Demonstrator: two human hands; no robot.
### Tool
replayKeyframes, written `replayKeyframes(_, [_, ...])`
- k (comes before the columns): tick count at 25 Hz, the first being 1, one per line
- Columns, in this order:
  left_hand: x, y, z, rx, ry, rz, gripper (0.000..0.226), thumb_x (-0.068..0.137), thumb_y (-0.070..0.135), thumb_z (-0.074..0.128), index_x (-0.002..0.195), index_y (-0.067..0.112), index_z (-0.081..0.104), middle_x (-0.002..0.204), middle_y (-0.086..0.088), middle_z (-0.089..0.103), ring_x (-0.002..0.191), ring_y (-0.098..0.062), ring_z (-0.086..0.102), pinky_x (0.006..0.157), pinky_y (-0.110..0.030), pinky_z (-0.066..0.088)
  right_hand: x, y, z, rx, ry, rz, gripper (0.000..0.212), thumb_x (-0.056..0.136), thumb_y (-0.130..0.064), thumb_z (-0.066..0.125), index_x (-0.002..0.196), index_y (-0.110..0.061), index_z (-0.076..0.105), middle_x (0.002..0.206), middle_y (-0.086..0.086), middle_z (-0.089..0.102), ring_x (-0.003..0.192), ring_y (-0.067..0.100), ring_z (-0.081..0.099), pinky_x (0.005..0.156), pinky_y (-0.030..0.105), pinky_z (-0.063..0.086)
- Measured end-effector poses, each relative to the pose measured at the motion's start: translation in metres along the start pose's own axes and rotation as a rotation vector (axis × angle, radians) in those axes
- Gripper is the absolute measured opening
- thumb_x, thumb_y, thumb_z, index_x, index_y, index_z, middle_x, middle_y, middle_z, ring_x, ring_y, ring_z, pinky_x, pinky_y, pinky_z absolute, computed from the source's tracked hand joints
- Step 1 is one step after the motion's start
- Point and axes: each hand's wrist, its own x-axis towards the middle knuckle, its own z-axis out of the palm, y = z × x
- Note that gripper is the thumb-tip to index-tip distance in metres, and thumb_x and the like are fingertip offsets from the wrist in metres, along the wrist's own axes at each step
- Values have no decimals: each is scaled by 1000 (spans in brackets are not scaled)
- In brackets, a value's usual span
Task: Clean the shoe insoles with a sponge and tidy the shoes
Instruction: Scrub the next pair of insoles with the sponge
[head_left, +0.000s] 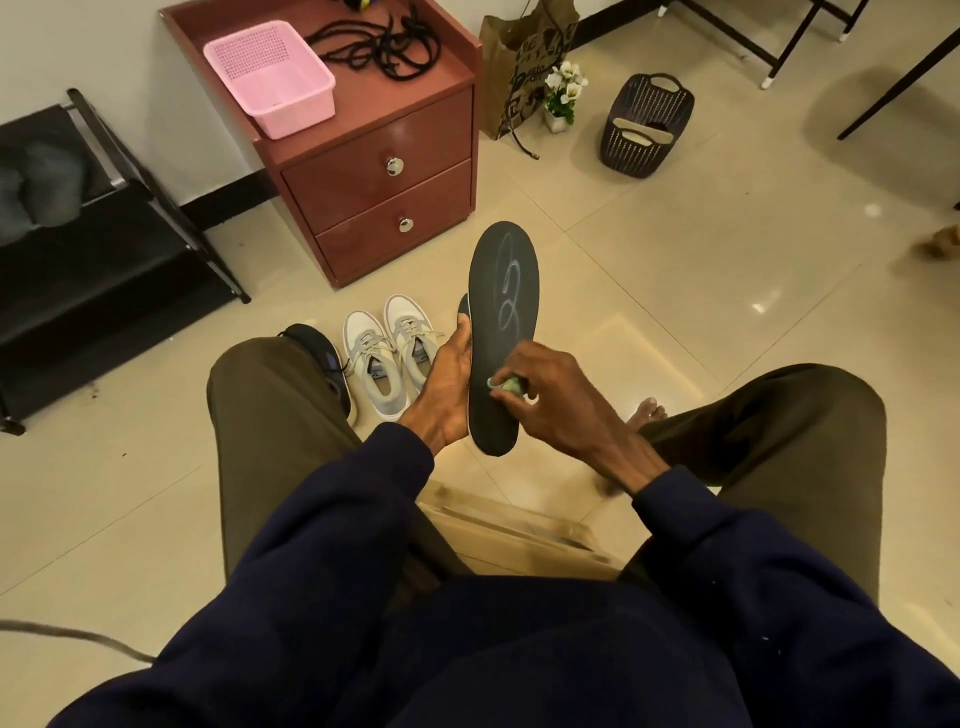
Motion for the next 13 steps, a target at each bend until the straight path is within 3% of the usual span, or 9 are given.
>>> replayKeyframes(3, [-1, -1, -2, 13, 2, -9, 65, 104, 63, 35, 125, 11, 67, 118, -13, 73, 101, -24, 73, 89, -37, 61, 3, -5, 4, -15, -58, -73, 11, 89, -16, 78, 97, -11, 72, 93, -1, 64, 79, 9, 54, 71, 17, 42])
replayKeyframes(6, [-1, -2, 1, -4, -33, -16, 57, 107, 57, 34, 124, 13, 66, 114, -10, 74, 95, -23, 75, 82, -38, 62, 9, 16, -9, -105, 179, 66, 12, 90, -16, 77, 96, -9, 71, 91, 4, 63, 78, 10, 52, 68, 25, 47])
replayKeyframes(8, [-2, -1, 3, -43, -37, -23, 56, 107, 54, 34, 126, 10, 65, 113, -12, 75, 95, -26, 74, 81, -40, 62, 7, 19, -12, -95, 232, 104, 14, 90, -16, 77, 100, -8, 71, 94, 4, 65, 81, 7, 51, 70, 23, 48])
replayKeyframes(11, [-1, -1, -1, -9, -60, -5, 59, 108, 51, 36, 140, 6, 57, 131, -18, 67, 118, -30, 67, 104, -42, 53, 3, -3, 0, -30, 53, -24, 16, 88, -13, 78, 101, -8, 72, 95, 3, 67, 82, 7, 55, 75, 12, 41])
replayKeyframes(13, [0, -2, -2, -11, -54, 2, 58, 108, 51, 36, 140, 7, 57, 134, -18, 65, 120, -30, 66, 105, -40, 52, 4, -7, 2, -37, 15, -70, 13, 88, -13, 79, 98, -8, 73, 92, 3, 67, 81, 10, 57, 75, 13, 41])
